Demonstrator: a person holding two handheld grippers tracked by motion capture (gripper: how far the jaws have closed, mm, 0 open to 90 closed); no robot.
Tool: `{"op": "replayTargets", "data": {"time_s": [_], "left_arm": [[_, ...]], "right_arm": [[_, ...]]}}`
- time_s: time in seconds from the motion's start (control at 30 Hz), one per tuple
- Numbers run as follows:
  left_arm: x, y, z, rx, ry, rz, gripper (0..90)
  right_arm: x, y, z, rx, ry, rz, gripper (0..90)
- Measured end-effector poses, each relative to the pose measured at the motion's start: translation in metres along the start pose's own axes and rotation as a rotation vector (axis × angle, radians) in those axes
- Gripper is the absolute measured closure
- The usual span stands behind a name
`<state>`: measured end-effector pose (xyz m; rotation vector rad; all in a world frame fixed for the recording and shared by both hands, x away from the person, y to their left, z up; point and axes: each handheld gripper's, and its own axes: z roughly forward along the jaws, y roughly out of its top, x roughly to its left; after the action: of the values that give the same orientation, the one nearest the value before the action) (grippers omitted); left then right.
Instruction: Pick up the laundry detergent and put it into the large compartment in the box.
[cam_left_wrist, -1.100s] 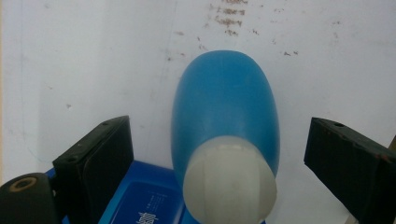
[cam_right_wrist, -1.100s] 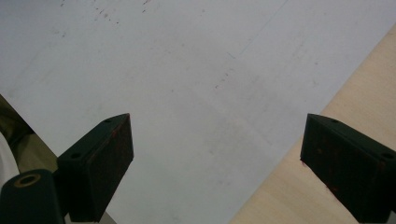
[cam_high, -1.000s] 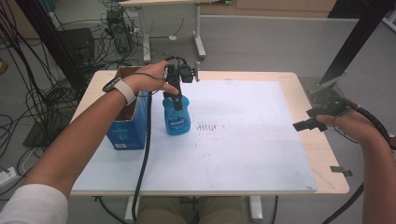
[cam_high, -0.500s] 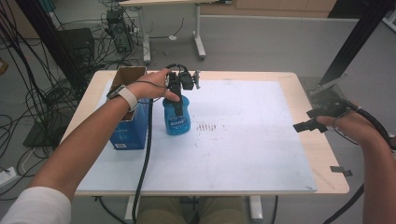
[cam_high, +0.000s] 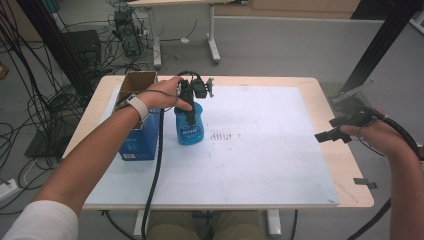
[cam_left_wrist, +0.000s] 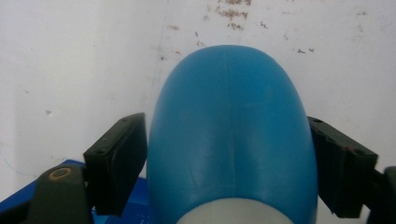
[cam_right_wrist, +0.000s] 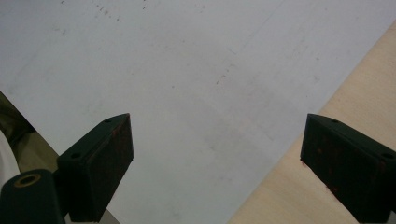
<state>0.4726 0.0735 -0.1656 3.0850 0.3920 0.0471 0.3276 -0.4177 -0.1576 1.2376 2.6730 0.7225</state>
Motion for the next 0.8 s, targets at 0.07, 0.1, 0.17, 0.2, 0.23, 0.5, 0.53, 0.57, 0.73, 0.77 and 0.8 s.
{"op": "replayTargets", "data": {"time_s": [0.07,0.1,0.17,0.2,0.23,0.5,0.53,0.57,0.73,0.77,0.8], "left_arm": [[-0.001,-0.0006,0.0005,-0.003,0.01,0.001,26.6],[-0.0011,-0.0016,0.0005,-0.008,0.011,-0.001,27.9],[-0.0023,-0.0021,0.0006,-0.011,0.019,-0.001,28.1],[-0.0021,-0.0005,0.0002,-0.003,0.02,-0.009,28.3],[-0.0019,-0.0006,0.0003,-0.004,0.02,-0.009,28.4],[0.0059,-0.0042,-0.0003,-0.019,-0.021,-0.021,38.0],[0.0056,-0.0038,-0.0004,-0.017,-0.021,-0.02,38.1],[0.0056,-0.0025,-0.0005,-0.012,-0.019,-0.024,38.1],[0.0063,-0.0037,-0.0004,-0.017,-0.021,-0.021,38.3],[0.0058,-0.0041,-0.0001,-0.019,-0.021,-0.023,38.3],[0.0055,-0.0034,-0.0002,-0.016,-0.021,-0.026,38.3]], "right_arm": [[0.0002,0.0,-0.0004,0.0,-0.001,0.0,9.5],[0.0003,0.0001,-0.0005,0.0,-0.001,-0.001,9.5],[0.0007,0.0002,-0.0006,0.001,-0.001,-0.001,9.5],[0.0008,0.0004,-0.0006,0.002,-0.001,-0.003,9.5],[0.0008,0.0004,-0.0006,0.001,-0.001,-0.003,9.5],[0.0025,0.0016,-0.0013,-0.001,-0.001,-0.008,9.5],[0.0028,0.0016,-0.0014,0.0,-0.002,-0.008,9.5],[0.0031,0.0015,-0.0018,0.0,-0.002,-0.009,9.5],[0.0038,0.0,-0.003,0.003,-0.006,-0.005,9.6],[0.0037,-0.0005,-0.0031,0.002,-0.006,-0.005,9.5],[0.0036,-0.001,-0.0032,0.002,-0.007,-0.004,9.5]]}}
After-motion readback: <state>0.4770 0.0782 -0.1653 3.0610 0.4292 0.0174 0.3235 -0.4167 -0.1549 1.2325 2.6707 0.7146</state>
